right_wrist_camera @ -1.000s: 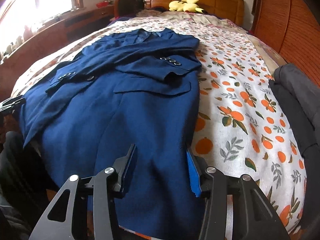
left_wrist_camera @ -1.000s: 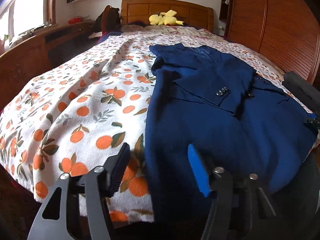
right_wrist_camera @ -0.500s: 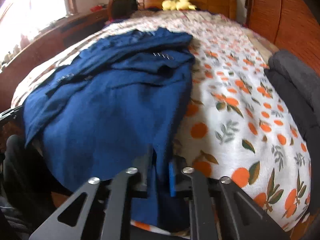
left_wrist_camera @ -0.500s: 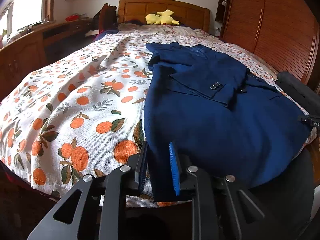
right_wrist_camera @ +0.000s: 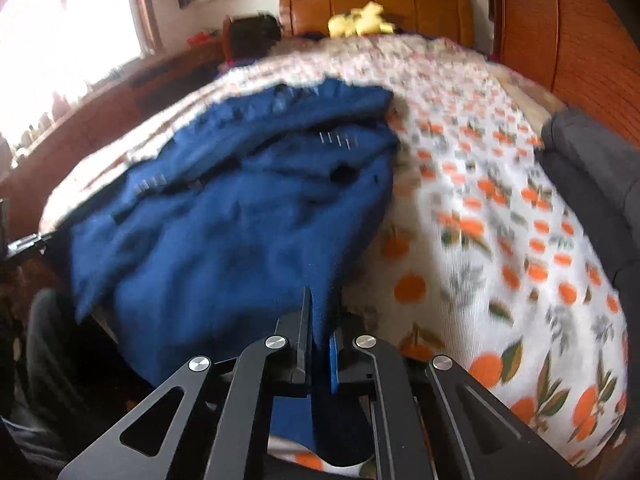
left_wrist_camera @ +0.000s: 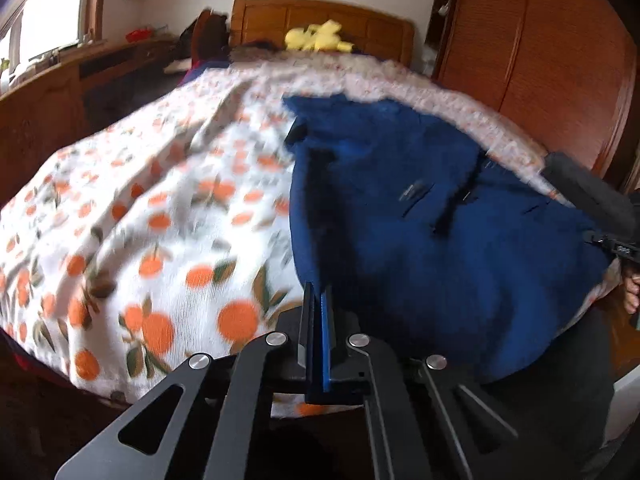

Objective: Fold large clothes
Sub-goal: 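Lift the hem with both tools and fold it toward the collar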

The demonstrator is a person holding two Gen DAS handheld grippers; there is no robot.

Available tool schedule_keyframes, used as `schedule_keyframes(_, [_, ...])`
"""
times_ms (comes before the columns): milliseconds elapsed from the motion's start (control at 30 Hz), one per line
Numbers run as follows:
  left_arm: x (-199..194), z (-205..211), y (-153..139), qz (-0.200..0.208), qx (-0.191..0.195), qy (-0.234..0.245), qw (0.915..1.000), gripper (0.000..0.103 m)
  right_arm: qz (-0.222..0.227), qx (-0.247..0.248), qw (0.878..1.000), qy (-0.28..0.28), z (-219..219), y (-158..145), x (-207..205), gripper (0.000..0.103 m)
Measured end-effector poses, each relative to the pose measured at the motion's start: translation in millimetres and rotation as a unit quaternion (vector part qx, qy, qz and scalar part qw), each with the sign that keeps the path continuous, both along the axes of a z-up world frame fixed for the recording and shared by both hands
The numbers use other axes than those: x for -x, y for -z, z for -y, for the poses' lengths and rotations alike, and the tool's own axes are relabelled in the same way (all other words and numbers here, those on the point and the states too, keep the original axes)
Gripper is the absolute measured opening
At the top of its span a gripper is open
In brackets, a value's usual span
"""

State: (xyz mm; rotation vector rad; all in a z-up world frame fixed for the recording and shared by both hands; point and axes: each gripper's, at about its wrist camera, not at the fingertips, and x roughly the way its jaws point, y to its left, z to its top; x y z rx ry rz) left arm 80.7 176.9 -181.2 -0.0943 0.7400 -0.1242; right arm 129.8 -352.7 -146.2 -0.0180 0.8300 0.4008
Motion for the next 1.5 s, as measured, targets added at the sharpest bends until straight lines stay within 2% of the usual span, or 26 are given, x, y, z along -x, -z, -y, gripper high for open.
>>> schedule_keyframes(67, [2.3, 6.4, -24.8, 0.024, 0.005, 0.008, 0.9997, 0.002, 0.024, -0.012, 1.000, -0.003, -2.1, -20.4, -0.1, 0.004])
schedule_keyframes(200, [0.5, 28.9, -94.8, 0.089, 0.008, 0.032, 0.9955, 0.001, 0.084, -0.041, 0.996, -0.006, -7.7, -78.5, -5.6, 0.004])
schedule_keyframes(333, [-6.9, 48.9, -167.7, 0.150, 0.010, 0.043, 0.9876, 0.001, 0.136, -0.058, 0.989, -0.008, -12.8, -133.6, -8.0, 0.003])
schedule_keyframes(533, [-2.4, 68.0, -256.5, 0.219, 0.011, 0.047, 0.9745, 0.001, 0.217, -0.071, 0.974, -0.009, -3.4, -215.1, 15.8, 0.003])
schedule_keyframes(733, [21.9, 77.9, -319.6, 0.269, 0.021, 0.045, 0.9618, 0.001, 0.273, -0.075, 0.959, -0.005, 19.1, -270.6, 54.5, 0.003])
schedule_keyframes(833, [34.8, 79.2, -338.8, 0.287, 0.020, 0.042, 0.9569, 0.001, 0.297, -0.083, 0.951, 0.002, 36.4, -290.4, 74.5, 0.003])
schedule_keyframes(967, [31.0, 84.0, -341.6, 0.282, 0.004, 0.031, 0.9590, 0.002, 0.305, -0.072, 0.950, 0.014, 49.4, -294.0, 77.9, 0.003])
schedule_keyframes(1067, [7.4, 90.8, -323.0, 0.257, -0.015, 0.024, 0.9661, 0.002, 0.280, -0.050, 0.958, 0.019, 47.7, -274.8, 53.1, 0.004])
schedule_keyframes(1167, [-29.4, 94.0, -288.7, 0.221, -0.029, 0.020, 0.9746, 0.002, 0.255, -0.029, 0.966, 0.018, 38.9, -249.6, 29.8, 0.004])
schedule_keyframes(1267, [-69.1, 92.1, -252.2, 0.180, -0.029, 0.019, 0.9831, 0.002, 0.217, -0.011, 0.976, 0.019, 26.0, -211.7, -10.8, 0.004])
schedule_keyframes(1367, [-104.6, 88.3, -217.2, 0.147, -0.033, 0.016, 0.9884, 0.002, 0.186, 0.004, 0.982, 0.022, 18.6, -178.9, -42.6, 0.004])
schedule_keyframes(1500, [-132.6, 82.6, -179.6, 0.109, -0.038, 0.020, 0.9931, 0.002, 0.145, 0.035, 0.989, 0.018, 11.0, -139.9, -62.7, 0.005])
